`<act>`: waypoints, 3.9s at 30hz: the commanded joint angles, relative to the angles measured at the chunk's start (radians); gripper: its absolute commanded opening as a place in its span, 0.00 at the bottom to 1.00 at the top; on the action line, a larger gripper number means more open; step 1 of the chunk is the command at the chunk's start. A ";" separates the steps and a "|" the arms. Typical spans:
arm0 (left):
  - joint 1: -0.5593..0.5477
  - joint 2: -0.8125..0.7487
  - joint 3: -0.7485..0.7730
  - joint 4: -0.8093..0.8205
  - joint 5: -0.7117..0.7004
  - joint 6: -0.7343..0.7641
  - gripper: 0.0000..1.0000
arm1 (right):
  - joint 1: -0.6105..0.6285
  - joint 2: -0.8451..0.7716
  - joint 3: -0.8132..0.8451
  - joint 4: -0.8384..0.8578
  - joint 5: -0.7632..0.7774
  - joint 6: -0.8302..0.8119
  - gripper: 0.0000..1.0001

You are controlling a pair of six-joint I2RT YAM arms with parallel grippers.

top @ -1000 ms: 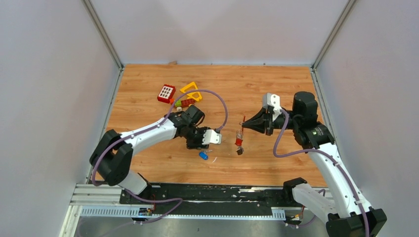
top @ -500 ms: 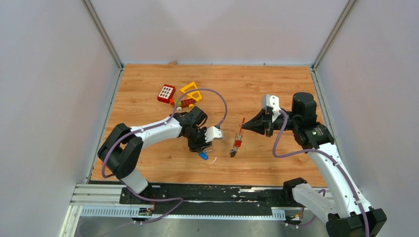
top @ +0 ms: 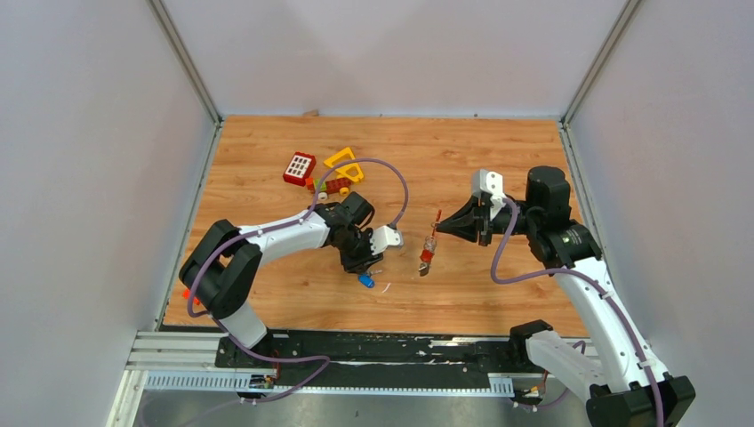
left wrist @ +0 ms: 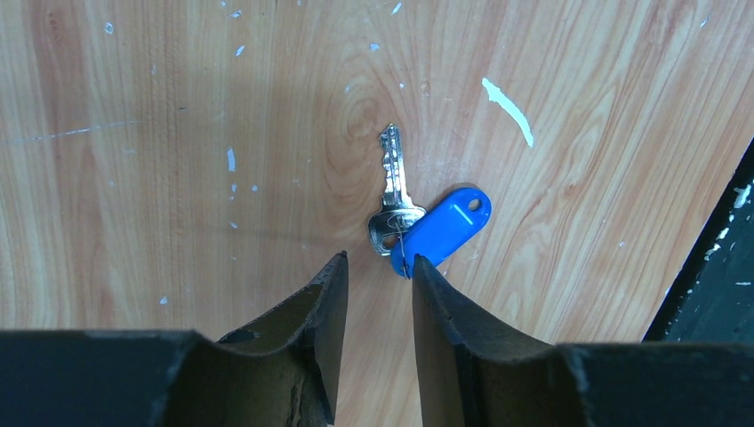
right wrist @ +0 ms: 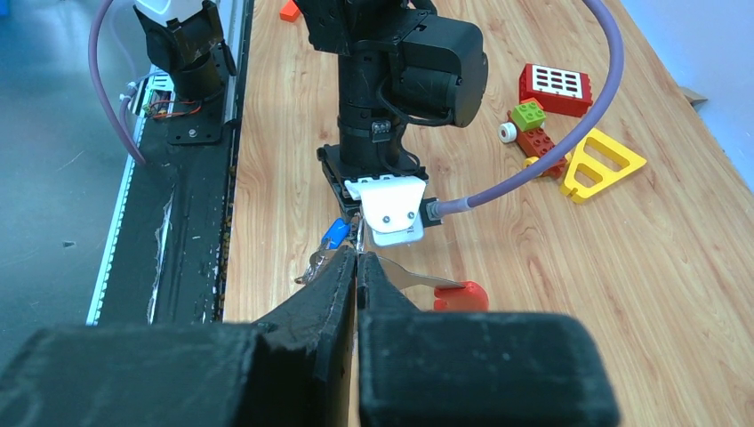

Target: Put the keys on the keyring

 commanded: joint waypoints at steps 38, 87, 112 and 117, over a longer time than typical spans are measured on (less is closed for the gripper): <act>-0.005 0.013 -0.010 0.004 0.022 -0.002 0.20 | -0.005 0.005 0.002 0.008 -0.042 -0.030 0.00; -0.004 -0.442 0.297 0.080 0.425 -0.439 0.00 | 0.396 0.058 0.081 0.098 0.441 -0.201 0.00; -0.004 -0.413 0.263 0.120 0.395 -0.437 0.00 | 0.448 0.027 0.025 0.122 0.510 -0.207 0.00; -0.004 -0.407 0.266 0.122 0.392 -0.432 0.00 | 0.448 0.029 0.028 0.118 0.504 -0.208 0.00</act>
